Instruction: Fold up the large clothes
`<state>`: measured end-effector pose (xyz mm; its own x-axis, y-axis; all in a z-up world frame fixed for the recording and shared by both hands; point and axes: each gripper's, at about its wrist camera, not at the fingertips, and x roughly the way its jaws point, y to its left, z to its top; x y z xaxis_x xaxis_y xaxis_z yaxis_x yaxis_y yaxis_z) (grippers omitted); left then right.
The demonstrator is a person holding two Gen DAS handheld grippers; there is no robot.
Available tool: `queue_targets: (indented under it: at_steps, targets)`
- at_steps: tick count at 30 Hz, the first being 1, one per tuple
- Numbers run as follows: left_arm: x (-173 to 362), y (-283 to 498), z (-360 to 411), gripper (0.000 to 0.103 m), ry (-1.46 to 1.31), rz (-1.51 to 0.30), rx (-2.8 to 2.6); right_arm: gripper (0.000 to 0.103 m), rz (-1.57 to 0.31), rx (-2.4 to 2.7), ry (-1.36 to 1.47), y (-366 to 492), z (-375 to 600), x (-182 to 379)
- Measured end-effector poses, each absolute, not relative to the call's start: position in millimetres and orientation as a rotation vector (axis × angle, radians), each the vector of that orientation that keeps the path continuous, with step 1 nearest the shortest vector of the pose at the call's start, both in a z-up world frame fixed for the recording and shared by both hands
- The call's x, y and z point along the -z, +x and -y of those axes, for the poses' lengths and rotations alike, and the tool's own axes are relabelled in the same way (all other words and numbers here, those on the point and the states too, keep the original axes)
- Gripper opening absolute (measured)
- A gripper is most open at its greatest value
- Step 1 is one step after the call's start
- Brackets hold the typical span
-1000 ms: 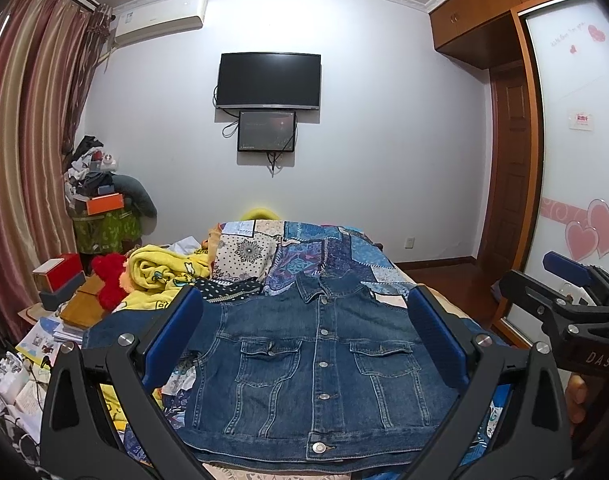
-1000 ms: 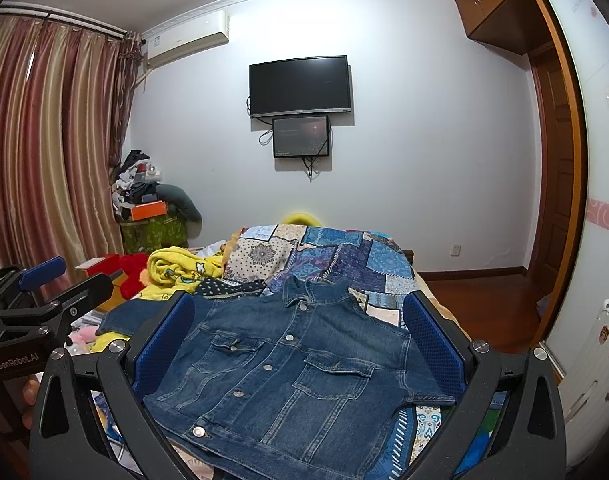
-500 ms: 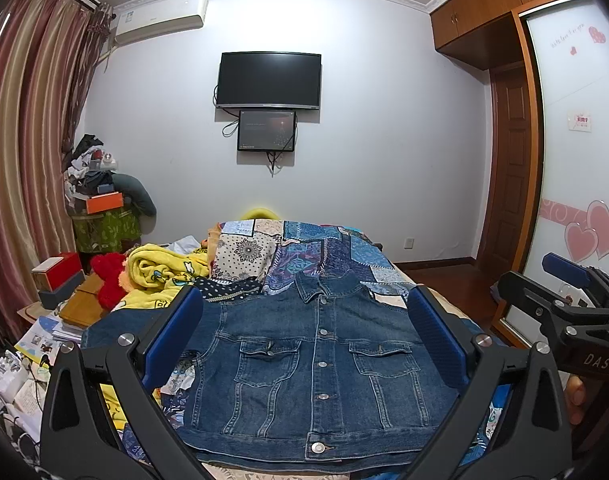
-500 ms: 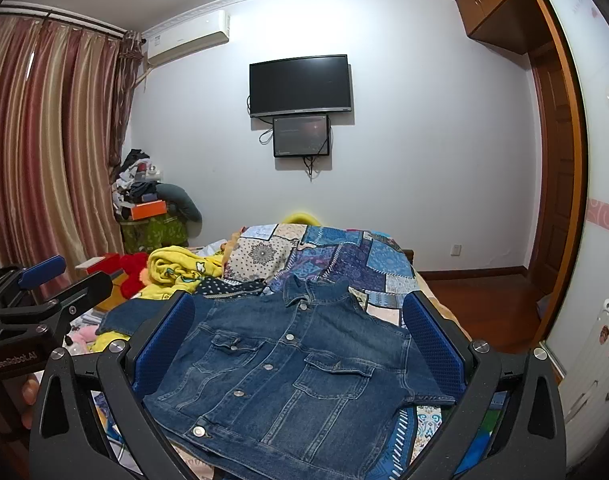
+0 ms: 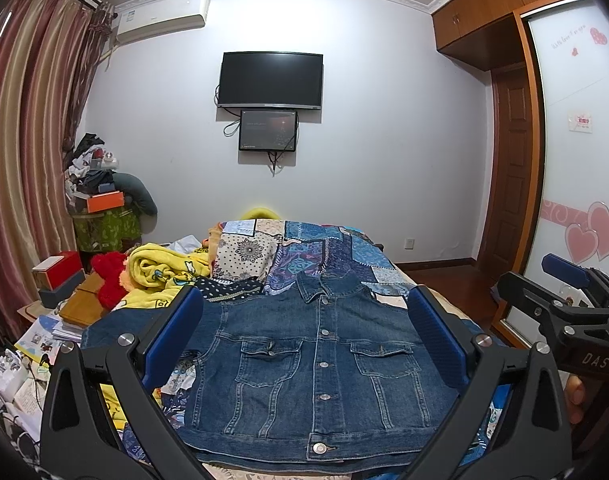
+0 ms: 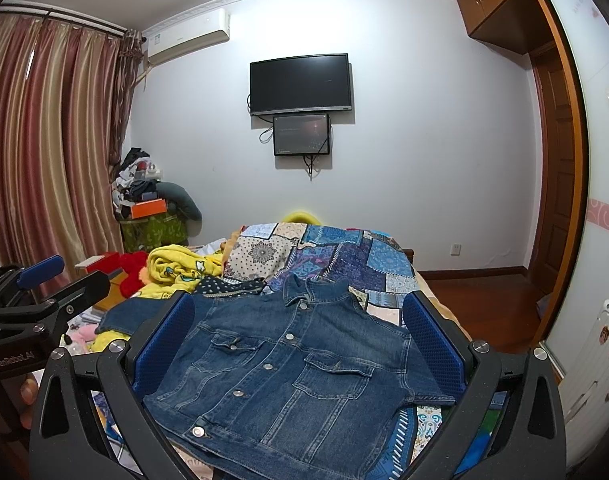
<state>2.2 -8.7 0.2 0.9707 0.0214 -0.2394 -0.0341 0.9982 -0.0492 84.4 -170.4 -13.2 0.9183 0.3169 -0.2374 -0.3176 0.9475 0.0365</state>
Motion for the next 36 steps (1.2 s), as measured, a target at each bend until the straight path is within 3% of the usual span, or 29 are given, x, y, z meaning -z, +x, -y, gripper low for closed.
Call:
queue_targets:
  at_steps: [21, 36]
  targets:
    - [20, 38, -21, 0.103, -0.102, -0.304, -0.053, 0.103, -0.314, -0.333, -0.032, 116, 152, 26]
    - [97, 127, -119, 0.103, -0.243, -0.5, -0.2, 0.103, -0.535, -0.335, -0.083, 195, 113, 74]
